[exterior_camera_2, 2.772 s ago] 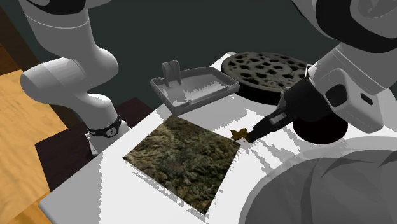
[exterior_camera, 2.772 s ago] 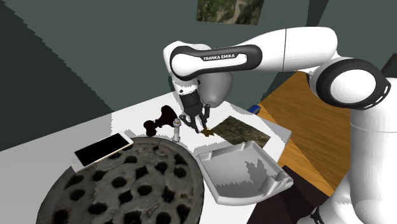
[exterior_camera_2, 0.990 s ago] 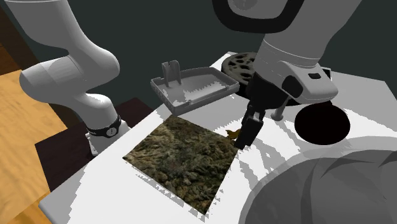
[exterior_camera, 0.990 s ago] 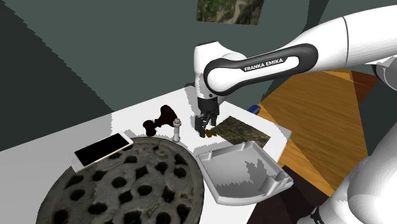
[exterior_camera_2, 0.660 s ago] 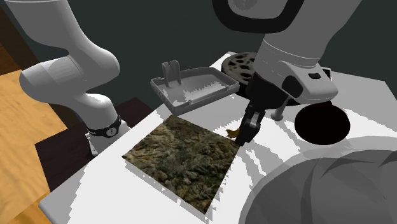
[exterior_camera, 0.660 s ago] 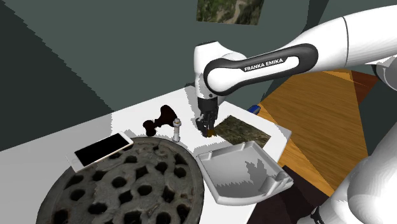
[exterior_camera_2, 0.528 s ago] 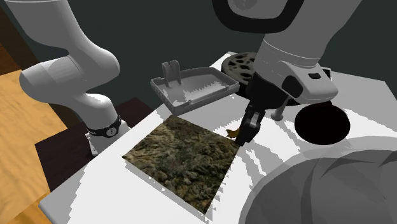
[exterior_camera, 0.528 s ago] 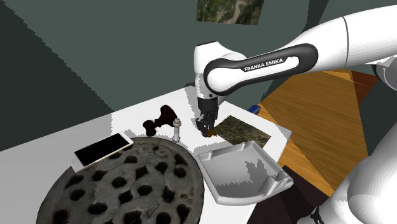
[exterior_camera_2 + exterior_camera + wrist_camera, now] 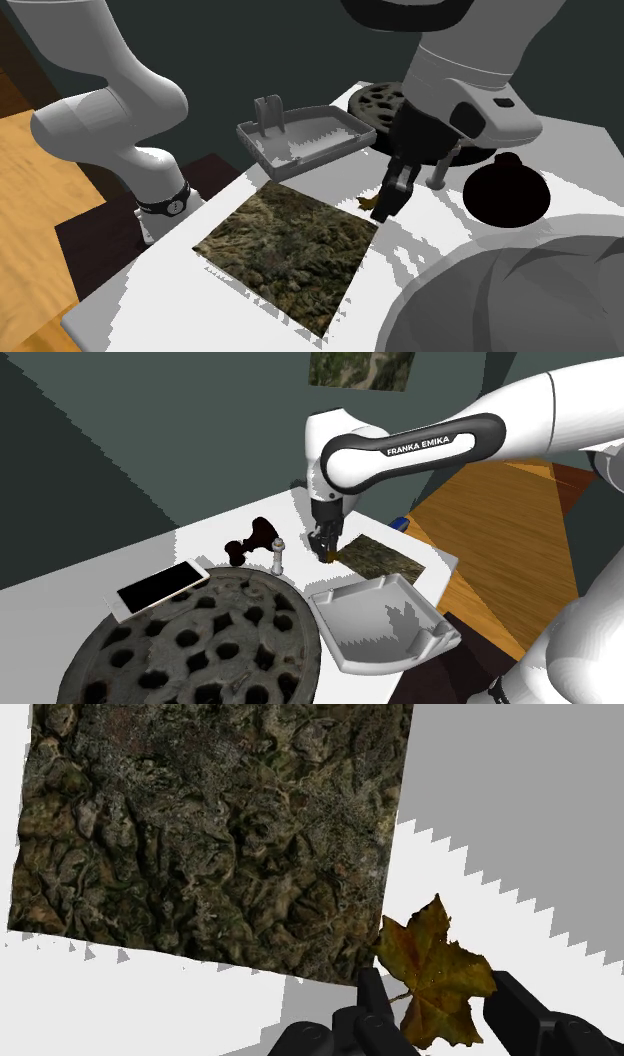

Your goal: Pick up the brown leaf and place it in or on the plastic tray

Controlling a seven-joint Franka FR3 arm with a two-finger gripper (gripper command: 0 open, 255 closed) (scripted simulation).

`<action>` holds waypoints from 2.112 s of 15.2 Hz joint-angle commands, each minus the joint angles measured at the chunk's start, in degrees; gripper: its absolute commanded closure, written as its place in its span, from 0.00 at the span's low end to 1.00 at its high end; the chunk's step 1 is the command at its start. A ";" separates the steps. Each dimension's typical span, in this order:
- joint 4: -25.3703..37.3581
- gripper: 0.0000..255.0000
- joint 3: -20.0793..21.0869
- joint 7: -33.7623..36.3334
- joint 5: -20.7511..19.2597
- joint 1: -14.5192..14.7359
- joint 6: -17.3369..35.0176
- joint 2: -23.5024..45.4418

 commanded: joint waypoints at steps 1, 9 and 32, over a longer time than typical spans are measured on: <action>1.02 1.00 -0.03 -0.22 0.18 -0.06 -1.49 -0.50; 5.96 1.00 -0.05 -0.67 0.60 -0.11 -7.45 -1.60; 15.49 1.00 0.72 0.21 2.71 0.65 -21.81 -6.75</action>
